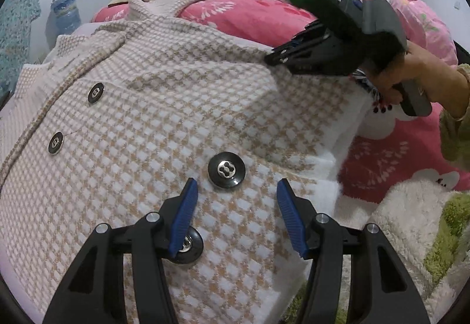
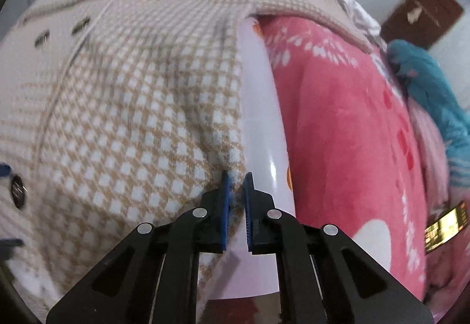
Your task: Fold large clothes
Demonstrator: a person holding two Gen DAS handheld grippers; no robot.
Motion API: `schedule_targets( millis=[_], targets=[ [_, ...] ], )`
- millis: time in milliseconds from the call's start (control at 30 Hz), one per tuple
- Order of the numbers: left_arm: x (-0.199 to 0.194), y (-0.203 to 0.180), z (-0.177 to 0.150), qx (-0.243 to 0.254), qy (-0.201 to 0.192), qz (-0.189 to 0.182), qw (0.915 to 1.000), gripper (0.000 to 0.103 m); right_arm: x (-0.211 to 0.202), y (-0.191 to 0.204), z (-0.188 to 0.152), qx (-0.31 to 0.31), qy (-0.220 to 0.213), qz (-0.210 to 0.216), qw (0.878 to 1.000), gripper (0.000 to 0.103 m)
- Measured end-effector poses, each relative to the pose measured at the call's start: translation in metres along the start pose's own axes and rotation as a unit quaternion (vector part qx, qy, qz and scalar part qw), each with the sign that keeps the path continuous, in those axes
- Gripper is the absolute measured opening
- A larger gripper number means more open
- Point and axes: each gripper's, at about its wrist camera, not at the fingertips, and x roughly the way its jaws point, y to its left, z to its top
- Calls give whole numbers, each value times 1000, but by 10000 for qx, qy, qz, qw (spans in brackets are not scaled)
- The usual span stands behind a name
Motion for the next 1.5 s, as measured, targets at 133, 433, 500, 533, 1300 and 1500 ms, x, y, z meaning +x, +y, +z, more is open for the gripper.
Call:
schedule_targets(
  millis=[133, 433, 500, 533, 1300, 1500],
  targets=[
    [-2, -3, -4, 38, -29, -14, 10000, 55, -28, -15, -4, 249, -161, 49, 9995, 27],
    [-6, -6, -10, 112, -113, -73, 9998, 55, -52, 25, -43, -239, 137, 2042, 9785, 27],
    [-6, -6, -10, 127, -95, -109, 9998, 55, -33, 36, -62, -606, 721, 1793, 9793, 27],
    [-8, -7, -10, 129, -95, -123, 9998, 55, -33, 34, -68, -710, 843, 1730, 9787, 27],
    [-60, 144, 21, -1848, -231, 1265, 9743, 78, -16, 42, 111, -225, -657, 2192, 9732, 77],
    [-54, 211, 40, -2395, -352, 1971, 9500, 81, 15, 39, 109, -303, -87, 2316, 9723, 77]
  ],
)
